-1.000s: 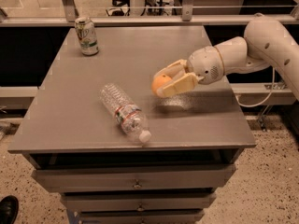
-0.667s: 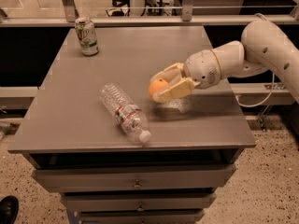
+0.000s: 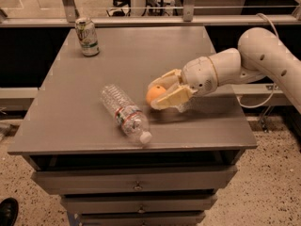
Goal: Move orange near water bottle
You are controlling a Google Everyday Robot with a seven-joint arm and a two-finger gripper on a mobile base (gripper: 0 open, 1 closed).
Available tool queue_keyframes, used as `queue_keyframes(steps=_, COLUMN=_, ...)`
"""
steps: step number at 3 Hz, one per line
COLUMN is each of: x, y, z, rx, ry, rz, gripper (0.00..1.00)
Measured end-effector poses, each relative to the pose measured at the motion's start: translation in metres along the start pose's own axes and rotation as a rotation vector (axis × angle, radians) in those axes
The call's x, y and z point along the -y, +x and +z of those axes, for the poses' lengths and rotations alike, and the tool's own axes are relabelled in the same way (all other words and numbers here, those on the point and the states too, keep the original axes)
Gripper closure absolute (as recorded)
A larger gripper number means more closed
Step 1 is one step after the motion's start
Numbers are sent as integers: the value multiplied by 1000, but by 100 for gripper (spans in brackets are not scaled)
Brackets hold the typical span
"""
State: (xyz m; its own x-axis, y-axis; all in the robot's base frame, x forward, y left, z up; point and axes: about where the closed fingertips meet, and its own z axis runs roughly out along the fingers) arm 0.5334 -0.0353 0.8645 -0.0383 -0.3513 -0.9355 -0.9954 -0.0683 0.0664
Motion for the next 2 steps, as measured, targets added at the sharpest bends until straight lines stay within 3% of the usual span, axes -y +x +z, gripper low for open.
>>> queue_keyframes(steps=1, x=-1, y=2, z=4, rx=-1, ry=-20, rz=3, gripper=30)
queue_keyframes(steps=2, x=-3, y=5, z=12, rx=-12, ry=-67, rz=16, gripper=1)
